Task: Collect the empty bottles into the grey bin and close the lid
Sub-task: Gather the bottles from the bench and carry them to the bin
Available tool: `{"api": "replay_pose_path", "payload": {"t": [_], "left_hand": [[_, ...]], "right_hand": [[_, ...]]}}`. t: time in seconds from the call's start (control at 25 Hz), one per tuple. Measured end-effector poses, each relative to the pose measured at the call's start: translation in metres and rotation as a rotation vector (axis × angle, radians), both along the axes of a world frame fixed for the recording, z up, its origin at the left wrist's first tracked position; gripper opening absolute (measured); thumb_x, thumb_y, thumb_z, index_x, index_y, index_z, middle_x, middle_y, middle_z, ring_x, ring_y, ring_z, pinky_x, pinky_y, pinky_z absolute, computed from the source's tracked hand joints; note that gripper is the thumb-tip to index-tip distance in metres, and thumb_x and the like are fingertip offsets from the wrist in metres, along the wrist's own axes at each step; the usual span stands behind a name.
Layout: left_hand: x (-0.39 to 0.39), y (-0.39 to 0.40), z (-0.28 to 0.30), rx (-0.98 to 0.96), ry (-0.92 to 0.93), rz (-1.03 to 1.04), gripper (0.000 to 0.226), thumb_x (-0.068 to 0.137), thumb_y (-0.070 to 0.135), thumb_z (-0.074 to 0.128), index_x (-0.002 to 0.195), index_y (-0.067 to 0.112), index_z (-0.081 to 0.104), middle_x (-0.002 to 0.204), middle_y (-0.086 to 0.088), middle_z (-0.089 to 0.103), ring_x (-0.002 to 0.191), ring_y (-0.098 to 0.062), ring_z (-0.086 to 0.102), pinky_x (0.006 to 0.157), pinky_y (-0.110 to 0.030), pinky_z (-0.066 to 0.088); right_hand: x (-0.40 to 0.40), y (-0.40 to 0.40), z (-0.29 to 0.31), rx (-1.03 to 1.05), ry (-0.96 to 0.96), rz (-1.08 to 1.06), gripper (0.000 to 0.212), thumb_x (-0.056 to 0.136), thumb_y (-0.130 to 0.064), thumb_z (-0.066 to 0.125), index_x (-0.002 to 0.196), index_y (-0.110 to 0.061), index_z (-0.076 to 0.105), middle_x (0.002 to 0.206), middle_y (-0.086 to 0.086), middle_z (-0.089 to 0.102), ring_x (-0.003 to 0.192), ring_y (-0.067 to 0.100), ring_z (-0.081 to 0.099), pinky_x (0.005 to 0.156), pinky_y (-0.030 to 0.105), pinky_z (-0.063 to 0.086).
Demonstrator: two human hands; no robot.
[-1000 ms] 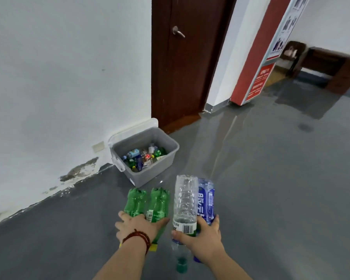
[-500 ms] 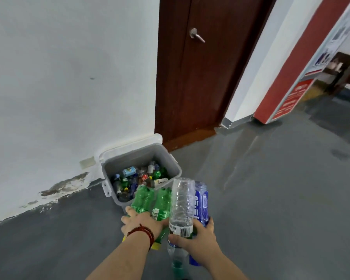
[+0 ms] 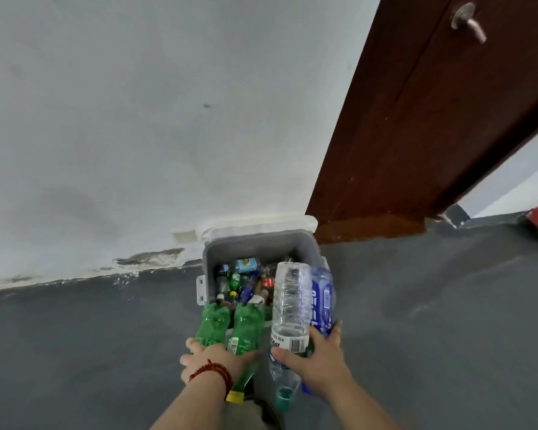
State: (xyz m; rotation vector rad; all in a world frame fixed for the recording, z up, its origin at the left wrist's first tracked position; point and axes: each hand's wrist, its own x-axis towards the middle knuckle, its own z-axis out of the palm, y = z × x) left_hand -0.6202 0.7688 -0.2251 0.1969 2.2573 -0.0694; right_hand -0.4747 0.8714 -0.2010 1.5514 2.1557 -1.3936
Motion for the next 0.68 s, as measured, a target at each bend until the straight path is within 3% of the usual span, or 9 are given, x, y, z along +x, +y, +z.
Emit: {"api": "replay_pose_path", "payload": {"t": [0.32, 0.52, 0.68], "left_hand": [[-0.075, 0.107, -0.056, -0.016, 0.006, -0.198, 0.085, 0.060, 0.083, 0.049, 0.128, 0.031, 0.050, 0.155, -0.014, -0.002, 0.131, -0.035, 0.026, 0.105, -0.045, 0.037], [-0.071, 0.125, -0.118, -0.091, -0.079, -0.103, 0.100, 0.056, 0.089, 0.046, 0.139, 0.031, 0.039, 0.156, -0.013, -0.010, 0.137, -0.035, 0.020, 0.106, -0.043, 0.036], [-0.084, 0.140, -0.169, -0.109, -0.107, -0.021, 0.112, 0.050, 0.092, 0.045, 0.143, 0.031, 0.032, 0.156, -0.012, -0.015, 0.139, -0.037, 0.016, 0.105, -0.045, 0.035]], "right_hand": [[-0.064, 0.084, -0.054, 0.039, 0.014, 0.053, 0.100, 0.038, -0.092, 0.052, 0.130, -0.059, 0.033, 0.150, -0.013, -0.035, 0.145, 0.026, 0.006, 0.113, 0.039, 0.022], [-0.070, 0.121, -0.120, -0.099, -0.110, 0.045, 0.121, 0.033, -0.096, 0.046, 0.142, -0.046, 0.027, 0.147, -0.016, -0.038, 0.146, 0.025, 0.006, 0.112, 0.041, 0.024], [-0.085, 0.147, -0.185, -0.167, -0.168, 0.080, 0.114, 0.046, -0.087, 0.057, 0.144, -0.037, 0.028, 0.149, -0.014, -0.035, 0.146, 0.029, 0.006, 0.112, 0.044, 0.025]]}}
